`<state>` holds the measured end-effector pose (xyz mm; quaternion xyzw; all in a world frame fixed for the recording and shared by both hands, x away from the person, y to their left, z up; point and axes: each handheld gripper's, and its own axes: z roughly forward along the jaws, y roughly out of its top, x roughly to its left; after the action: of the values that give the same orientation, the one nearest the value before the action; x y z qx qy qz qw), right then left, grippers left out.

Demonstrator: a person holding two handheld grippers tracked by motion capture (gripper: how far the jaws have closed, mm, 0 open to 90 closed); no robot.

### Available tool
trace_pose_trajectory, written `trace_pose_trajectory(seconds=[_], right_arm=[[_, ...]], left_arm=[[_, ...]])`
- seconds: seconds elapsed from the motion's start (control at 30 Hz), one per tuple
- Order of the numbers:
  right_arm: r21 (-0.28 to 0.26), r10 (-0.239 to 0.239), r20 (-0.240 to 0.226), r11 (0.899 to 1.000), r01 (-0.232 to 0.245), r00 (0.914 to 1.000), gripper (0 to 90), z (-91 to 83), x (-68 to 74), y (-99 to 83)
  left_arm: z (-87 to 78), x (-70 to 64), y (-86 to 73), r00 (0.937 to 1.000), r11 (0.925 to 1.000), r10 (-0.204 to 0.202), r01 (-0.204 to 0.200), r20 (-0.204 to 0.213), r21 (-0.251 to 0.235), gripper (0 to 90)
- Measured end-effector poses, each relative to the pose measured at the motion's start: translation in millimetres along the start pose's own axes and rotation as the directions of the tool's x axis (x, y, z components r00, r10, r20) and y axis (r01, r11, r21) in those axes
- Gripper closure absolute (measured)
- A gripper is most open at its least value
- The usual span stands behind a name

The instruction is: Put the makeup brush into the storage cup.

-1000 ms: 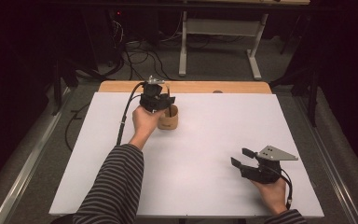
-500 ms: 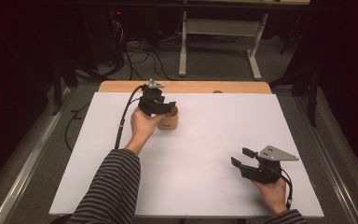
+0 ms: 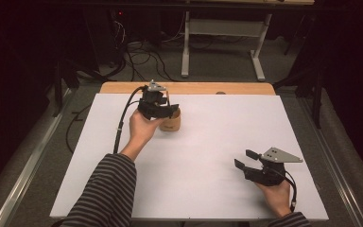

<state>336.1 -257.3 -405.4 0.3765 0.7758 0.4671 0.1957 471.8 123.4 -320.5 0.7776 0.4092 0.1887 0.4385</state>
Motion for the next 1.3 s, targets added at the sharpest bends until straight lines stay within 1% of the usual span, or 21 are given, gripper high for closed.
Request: trace_pose_trajectory(seconds=[0.17, 0.33, 0.37, 0.4, 0.47, 0.53, 0.6, 0.63, 0.77, 0.8, 0.9, 0.93, 0.97, 1.03, 1.1, 1.17, 1.3], right_arm=[[0.002, -0.005, -0.002, 1.000, 0.005, 1.0000, 41.1, 1.3, -0.4, -0.1], [0.002, 0.004, -0.002, 1.000, -0.004, 1.0000, 41.1, 0.9, -0.7, -0.4], [0.003, -0.002, -0.002, 1.000, 0.002, 1.0000, 41.0, 1.2, -1.2, -0.4], [0.006, 0.005, -0.002, 1.000, -0.005, 1.0000, 41.0, 1.3, -0.8, -0.5], [0.000, -0.004, -0.001, 1.000, 0.004, 1.0000, 41.2, 0.9, -0.2, -0.3], [-0.005, -0.001, 0.001, 1.000, 0.001, 1.0000, 41.2, -0.1, 0.7, -0.2], [-0.005, -0.005, 0.001, 1.000, 0.005, 1.0000, 41.2, -0.2, 0.3, -0.4], [-0.003, 0.004, 0.002, 1.000, -0.004, 1.0000, 41.2, -0.4, 0.5, -0.6], [-0.004, -0.004, 0.002, 1.000, 0.004, 1.0000, 41.2, -0.4, 0.4, -0.6], [-0.003, 0.003, 0.002, 1.000, -0.003, 1.0000, 41.2, -0.5, 0.6, -0.6], [-0.005, 0.001, 0.003, 1.000, -0.001, 1.0000, 41.2, -0.4, 0.0, -0.5], [-0.004, 0.000, 0.001, 1.000, 0.000, 1.0000, 41.2, -0.1, 0.0, -0.5], [-0.001, 0.000, 0.003, 1.000, 0.000, 1.0000, 41.2, 0.1, 0.5, -0.6], [-0.004, -0.002, 0.000, 1.000, 0.002, 1.0000, 41.2, 0.0, 1.1, -0.6], [-0.005, 0.000, -0.002, 1.000, 0.000, 1.0000, 41.2, -0.3, 1.3, -0.5], [-0.002, -0.003, -0.002, 1.000, 0.003, 1.0000, 41.2, -0.4, 0.8, -0.8], [-0.005, -0.002, 0.001, 1.000, 0.002, 1.0000, 41.3, -0.4, 0.4, -0.8]], left_arm=[[-9.5, 0.6, -1.2, 0.9999, 0.9998, 0.003, -0.003, 0.010, -0.018, 45.0], [-15.7, 0.8, -1.4, 0.9997, 0.9996, 0.006, -0.006, 0.022, -0.028, 44.4], [-17.1, 0.8, -1.7, 0.9996, 0.9995, 0.006, -0.005, 0.027, -0.031, 44.4], [-18.6, 0.7, -2.2, 0.9995, 0.9995, 0.005, -0.004, 0.032, -0.032, 44.3], [-21.3, 0.1, -3.2, 0.9992, 0.9997, 0.010, -0.009, 0.038, -0.024, 44.0], [-24.8, -0.1, -3.5, 0.9990, 0.9995, 0.025, -0.025, 0.036, -0.017, 43.0], [-28.7, -0.5, -4.0, 0.9991, 0.9994, 0.021, -0.020, 0.037, -0.027, 41.7], [-30.8, -0.2, -4.1, 0.9990, 0.9994, 0.022, -0.021, 0.040, -0.026, 41.4], [-36.2, -1.4, -3.5, 0.9990, 0.9991, 0.023, -0.021, 0.039, -0.037, 39.4], [-37.7, -1.5, -3.3, 0.9988, 0.9990, 0.029, -0.028, 0.039, -0.035, 38.8], [-41.2, -3.0, -3.7, 0.9988, 0.9986, 0.029, -0.027, 0.040, -0.045, 36.8], [-42.6, -3.3, -4.0, 0.9986, 0.9985, 0.038, -0.037, 0.036, -0.039, 35.7], [-43.4, -3.9, -4.5, 0.9986, 0.9986, 0.037, -0.036, 0.037, -0.039, 34.7], [-45.5, -3.9, -5.8, 0.9984, 0.9986, 0.039, -0.038, 0.041, -0.036, 34.5], [-48.5, -4.1, -7.3, 0.9984, 0.9981, 0.041, -0.039, 0.038, -0.048, 35.0], [-51.0, -2.9, -7.6, 0.9982, 0.9981, 0.043, -0.041, 0.041, -0.047, 35.4], [-55.5, -1.2, -8.4, 0.9983, 0.9979, 0.023, -0.020, 0.054, -0.061, 36.3]])
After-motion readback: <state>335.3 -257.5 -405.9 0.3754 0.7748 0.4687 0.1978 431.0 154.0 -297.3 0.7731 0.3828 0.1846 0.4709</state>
